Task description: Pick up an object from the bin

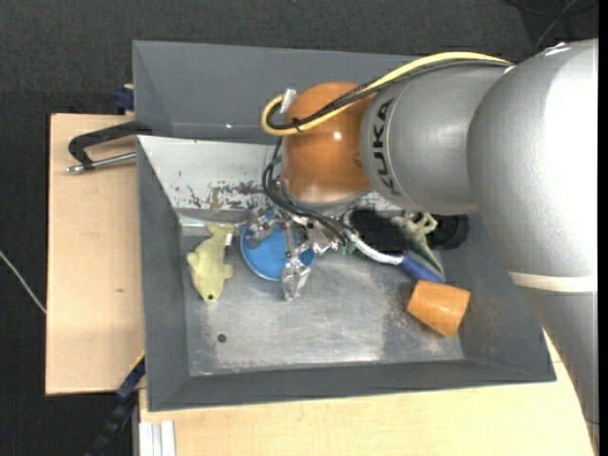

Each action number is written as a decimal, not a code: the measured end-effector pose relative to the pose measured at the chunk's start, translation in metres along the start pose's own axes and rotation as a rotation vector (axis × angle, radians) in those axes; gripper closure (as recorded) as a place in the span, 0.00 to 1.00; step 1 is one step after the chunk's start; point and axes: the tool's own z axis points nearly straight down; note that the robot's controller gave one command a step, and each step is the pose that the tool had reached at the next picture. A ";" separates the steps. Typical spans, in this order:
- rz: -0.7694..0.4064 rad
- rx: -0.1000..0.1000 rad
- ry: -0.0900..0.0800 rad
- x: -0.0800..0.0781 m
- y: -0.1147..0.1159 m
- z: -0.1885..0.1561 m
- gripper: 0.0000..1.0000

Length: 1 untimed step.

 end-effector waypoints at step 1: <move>0.001 -0.006 0.012 0.002 0.002 0.000 1.00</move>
Offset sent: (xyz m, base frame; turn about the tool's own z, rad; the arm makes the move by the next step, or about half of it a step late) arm 0.0000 0.0000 0.0000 0.0000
